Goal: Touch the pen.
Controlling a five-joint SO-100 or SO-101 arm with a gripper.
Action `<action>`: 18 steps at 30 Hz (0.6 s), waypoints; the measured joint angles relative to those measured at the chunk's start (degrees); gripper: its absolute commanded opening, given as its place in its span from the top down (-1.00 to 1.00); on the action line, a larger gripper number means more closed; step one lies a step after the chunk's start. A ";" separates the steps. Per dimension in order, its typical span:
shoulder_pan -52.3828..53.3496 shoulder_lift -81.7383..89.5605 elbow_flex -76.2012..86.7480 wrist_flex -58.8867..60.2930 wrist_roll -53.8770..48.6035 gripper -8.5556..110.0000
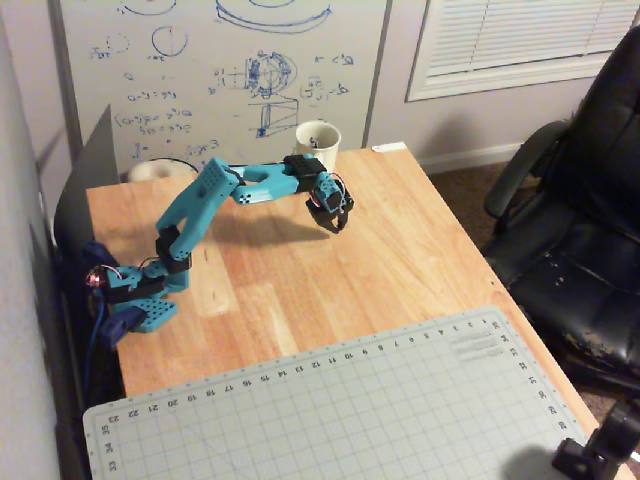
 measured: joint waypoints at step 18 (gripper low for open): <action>0.35 101.87 106.61 13.01 -0.18 0.85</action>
